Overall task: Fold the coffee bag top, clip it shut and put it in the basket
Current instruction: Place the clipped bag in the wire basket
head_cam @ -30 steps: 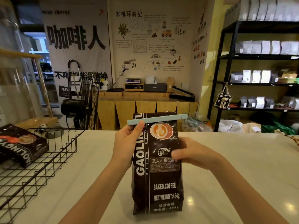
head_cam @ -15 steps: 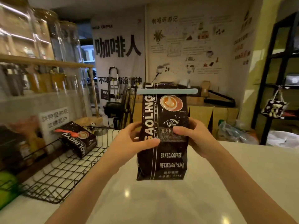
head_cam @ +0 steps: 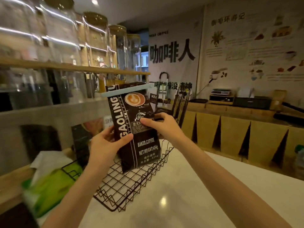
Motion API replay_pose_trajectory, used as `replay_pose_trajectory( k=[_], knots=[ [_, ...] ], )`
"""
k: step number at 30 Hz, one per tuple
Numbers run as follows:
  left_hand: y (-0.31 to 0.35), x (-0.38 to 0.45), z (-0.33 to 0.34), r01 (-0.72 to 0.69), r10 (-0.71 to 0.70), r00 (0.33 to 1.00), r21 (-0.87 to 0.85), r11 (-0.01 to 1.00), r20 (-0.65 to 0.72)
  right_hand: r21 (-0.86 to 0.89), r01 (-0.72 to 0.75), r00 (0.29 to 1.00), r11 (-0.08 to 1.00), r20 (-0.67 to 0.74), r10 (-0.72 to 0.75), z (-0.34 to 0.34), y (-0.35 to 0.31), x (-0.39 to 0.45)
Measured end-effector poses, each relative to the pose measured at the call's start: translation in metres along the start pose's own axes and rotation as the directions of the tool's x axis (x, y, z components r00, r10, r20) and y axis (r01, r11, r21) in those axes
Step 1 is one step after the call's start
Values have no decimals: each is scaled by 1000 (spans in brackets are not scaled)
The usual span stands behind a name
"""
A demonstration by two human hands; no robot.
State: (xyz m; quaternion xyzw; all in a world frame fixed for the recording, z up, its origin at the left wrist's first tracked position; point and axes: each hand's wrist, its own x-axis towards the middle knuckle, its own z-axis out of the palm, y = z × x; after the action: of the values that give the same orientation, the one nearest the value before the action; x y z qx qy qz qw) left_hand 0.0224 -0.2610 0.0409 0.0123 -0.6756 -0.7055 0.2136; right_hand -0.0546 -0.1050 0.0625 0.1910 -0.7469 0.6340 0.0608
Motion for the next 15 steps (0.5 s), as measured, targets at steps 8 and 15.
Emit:
replay_pose_trajectory(
  k=[8,15],
  knots=[
    [-53,38,-40,22,10,981,166,986,-194,57,-40,995,998,94,34,74,51,37],
    [-74,54,-60,4,68,975,327,945,-210,193,-134,984,972,143,108,110,81,51]
  ],
)
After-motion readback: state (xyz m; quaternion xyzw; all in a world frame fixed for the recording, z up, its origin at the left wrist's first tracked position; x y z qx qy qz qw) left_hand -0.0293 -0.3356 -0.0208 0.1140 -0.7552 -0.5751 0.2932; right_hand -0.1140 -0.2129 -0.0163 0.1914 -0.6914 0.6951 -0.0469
